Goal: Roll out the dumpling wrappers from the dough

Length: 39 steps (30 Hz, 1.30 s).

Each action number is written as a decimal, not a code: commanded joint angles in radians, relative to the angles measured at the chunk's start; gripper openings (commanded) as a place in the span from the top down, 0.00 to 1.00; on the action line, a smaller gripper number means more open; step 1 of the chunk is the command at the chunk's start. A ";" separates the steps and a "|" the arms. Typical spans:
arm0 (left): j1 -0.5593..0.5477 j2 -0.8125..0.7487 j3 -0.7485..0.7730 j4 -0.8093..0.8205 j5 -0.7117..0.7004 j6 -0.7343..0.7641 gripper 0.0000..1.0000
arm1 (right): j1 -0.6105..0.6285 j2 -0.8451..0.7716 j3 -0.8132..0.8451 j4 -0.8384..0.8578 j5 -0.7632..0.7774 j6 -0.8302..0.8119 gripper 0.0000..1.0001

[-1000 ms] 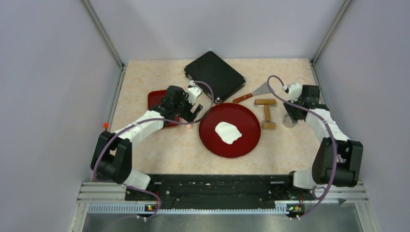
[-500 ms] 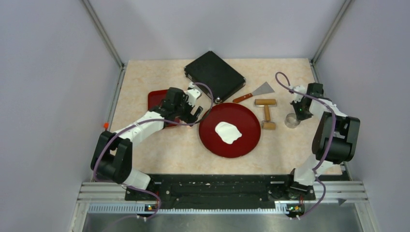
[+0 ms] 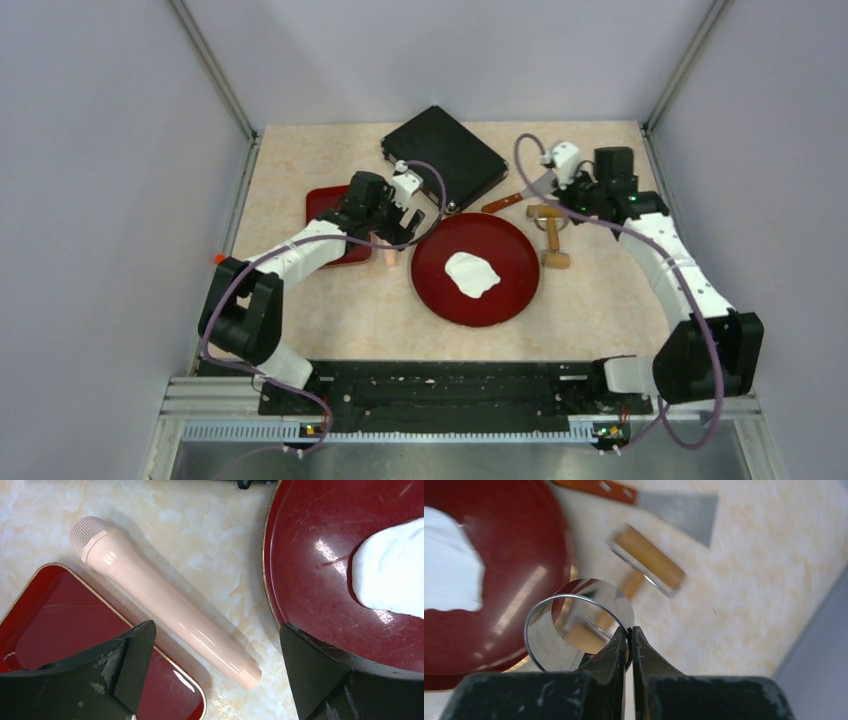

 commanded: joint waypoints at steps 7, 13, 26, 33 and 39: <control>0.001 0.018 -0.064 0.220 -0.029 -0.102 0.01 | 0.491 0.001 0.025 0.065 -0.077 0.029 1.00; -0.002 0.055 -0.037 0.206 0.000 -0.171 0.01 | 0.632 0.088 -0.026 0.171 -0.008 0.088 1.00; -0.011 0.113 -0.083 0.283 -0.013 -0.248 0.03 | 0.656 0.197 -0.127 0.254 0.042 0.137 1.00; -0.011 0.100 -0.117 0.329 -0.009 -0.249 0.03 | 0.657 0.231 -0.119 0.269 0.047 0.140 1.00; -0.011 0.098 -0.123 0.341 -0.010 -0.250 0.04 | 0.656 0.247 -0.121 0.280 0.075 0.130 1.00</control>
